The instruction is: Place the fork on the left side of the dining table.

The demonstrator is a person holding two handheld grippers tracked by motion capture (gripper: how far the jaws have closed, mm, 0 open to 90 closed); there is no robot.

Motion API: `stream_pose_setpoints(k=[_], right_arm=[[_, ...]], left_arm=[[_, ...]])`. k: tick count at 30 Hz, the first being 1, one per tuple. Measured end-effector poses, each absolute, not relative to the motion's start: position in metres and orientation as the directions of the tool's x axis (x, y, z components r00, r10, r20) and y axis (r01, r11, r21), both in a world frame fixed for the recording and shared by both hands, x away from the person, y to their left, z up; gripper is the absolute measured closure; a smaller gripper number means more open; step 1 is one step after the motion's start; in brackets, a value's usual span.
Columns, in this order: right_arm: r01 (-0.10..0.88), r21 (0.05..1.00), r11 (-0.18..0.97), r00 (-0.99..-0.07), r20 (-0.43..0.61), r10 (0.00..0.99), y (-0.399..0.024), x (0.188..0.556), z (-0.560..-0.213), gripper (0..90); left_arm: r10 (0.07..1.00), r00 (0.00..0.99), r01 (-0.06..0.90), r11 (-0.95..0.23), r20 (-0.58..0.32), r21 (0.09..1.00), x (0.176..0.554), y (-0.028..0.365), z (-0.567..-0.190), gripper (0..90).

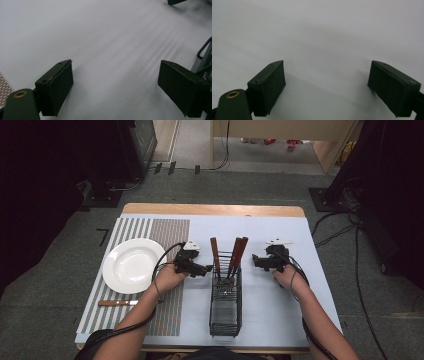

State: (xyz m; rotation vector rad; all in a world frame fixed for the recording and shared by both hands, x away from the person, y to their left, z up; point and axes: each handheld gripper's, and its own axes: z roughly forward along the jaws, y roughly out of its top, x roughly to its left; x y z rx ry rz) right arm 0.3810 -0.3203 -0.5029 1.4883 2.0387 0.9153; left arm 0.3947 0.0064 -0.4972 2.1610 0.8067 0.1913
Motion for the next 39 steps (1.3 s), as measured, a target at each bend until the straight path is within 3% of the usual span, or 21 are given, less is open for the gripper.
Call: stream_pose_setpoints(k=[15, 31, 39], right_arm=[[0.648, 0.735, 0.200, -0.316, 0.021, 0.949, -0.320, 0.381, -0.503, 13.9], [0.649, 0.735, 0.195, -0.314, 0.025, 0.949, -0.320, 0.381, -0.503, 13.9], [0.650, 0.735, 0.194, -0.314, 0.026, 0.949, -0.321, 0.381, -0.503, 13.8]], left_arm=[[0.609, 0.793, 0.433, -0.544, -0.017, 0.718, 0.388, -0.002, -0.498, 13.0], [0.608, 0.794, 0.434, -0.553, -0.012, 0.711, 0.388, -0.004, -0.498, 10.6], [0.620, 0.784, 0.453, -0.555, -0.015, 0.697, 0.390, -0.005, -0.495, 15.5]])
